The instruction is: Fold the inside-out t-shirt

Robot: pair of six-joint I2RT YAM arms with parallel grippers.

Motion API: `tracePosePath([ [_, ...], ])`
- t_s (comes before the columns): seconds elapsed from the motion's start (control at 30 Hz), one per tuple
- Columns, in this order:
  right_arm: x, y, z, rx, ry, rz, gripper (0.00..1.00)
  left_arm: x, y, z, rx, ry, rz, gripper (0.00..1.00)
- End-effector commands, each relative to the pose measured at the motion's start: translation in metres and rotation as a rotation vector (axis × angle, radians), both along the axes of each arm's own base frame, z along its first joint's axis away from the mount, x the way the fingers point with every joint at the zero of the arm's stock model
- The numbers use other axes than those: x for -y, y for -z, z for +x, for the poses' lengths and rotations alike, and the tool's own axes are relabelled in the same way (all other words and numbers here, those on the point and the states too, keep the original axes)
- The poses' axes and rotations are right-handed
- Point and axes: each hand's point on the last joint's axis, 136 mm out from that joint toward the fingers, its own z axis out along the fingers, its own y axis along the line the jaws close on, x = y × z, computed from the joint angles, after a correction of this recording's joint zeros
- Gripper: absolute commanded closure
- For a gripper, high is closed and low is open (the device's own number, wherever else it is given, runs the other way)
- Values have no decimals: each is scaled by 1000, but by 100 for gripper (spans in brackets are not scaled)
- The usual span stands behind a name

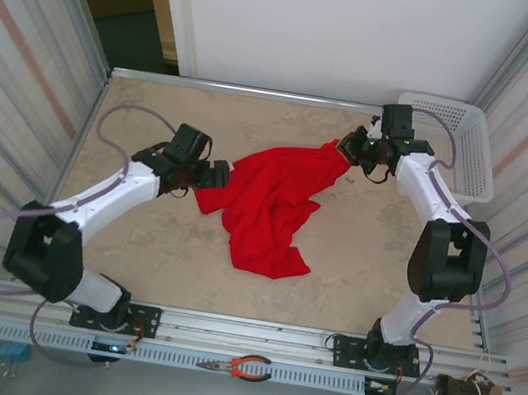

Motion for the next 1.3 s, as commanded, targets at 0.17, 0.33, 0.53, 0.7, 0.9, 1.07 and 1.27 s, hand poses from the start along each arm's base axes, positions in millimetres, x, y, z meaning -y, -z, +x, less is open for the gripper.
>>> tracePosePath([
  [0.17, 7, -46, -14, 167, -41, 5, 100, -23, 54, 33, -137, -124, 28, 6],
  [0.33, 19, -37, -21, 154, -28, 20, 100, -26, 74, 54, -164, -167, -46, 17],
  [0.53, 20, -29, -23, 142, -34, 40, 100, -13, 75, 84, -132, -114, -75, 29],
  [0.7, 21, -27, -24, 140, -36, 48, 100, -9, 77, 103, -122, -82, -76, 39],
  [0.9, 21, -26, -24, 142, -36, 53, 100, -10, 87, 103, -141, -77, -73, 42],
  [1.07, 22, -27, -23, 141, -33, 57, 100, -3, 99, 99, -164, -68, -113, 51],
  [1.27, 22, -33, -19, 145, -26, 70, 100, 8, 105, 106, -167, -41, -163, 92],
])
